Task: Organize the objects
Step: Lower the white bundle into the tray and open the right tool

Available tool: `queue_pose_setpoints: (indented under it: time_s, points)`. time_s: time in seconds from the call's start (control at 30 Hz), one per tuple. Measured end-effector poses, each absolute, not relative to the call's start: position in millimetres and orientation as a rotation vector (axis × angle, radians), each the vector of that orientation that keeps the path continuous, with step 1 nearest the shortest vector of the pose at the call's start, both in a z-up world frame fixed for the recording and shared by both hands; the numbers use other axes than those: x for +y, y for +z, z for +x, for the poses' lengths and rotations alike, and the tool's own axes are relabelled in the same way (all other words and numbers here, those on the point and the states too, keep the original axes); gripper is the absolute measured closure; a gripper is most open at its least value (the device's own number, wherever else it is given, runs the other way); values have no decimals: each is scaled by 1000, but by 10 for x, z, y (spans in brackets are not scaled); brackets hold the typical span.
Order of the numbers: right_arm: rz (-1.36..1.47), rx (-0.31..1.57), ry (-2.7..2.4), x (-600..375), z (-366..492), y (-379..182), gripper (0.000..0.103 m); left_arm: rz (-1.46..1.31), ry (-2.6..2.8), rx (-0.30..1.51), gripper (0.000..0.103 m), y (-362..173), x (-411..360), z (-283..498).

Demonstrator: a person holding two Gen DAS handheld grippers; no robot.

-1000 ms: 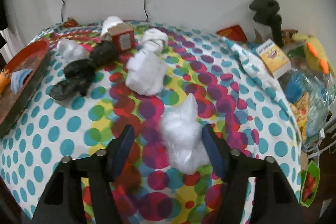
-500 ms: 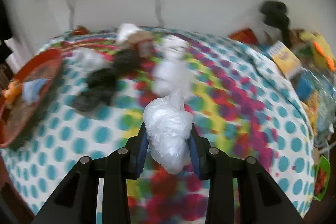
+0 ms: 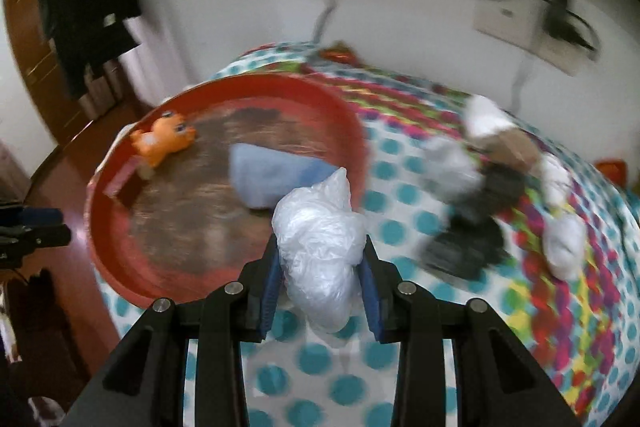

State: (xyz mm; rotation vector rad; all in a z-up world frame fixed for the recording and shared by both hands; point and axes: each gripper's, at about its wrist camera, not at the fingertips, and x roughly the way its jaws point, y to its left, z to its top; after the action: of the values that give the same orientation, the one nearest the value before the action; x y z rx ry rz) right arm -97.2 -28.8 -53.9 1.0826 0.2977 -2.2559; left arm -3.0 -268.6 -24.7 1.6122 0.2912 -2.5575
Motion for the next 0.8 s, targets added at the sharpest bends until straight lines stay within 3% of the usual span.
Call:
queue_pose_setpoints:
  time_s: [0.3,0.8]
  points:
    - [1143,401,-2112,-1002,-945,-759,69,1619,-2542,313,54,-242,-2737,-11]
    - [1174,441,-2206,-1249,-1557,-883,69,1639,-2531,351,54,-294,-2794,-33]
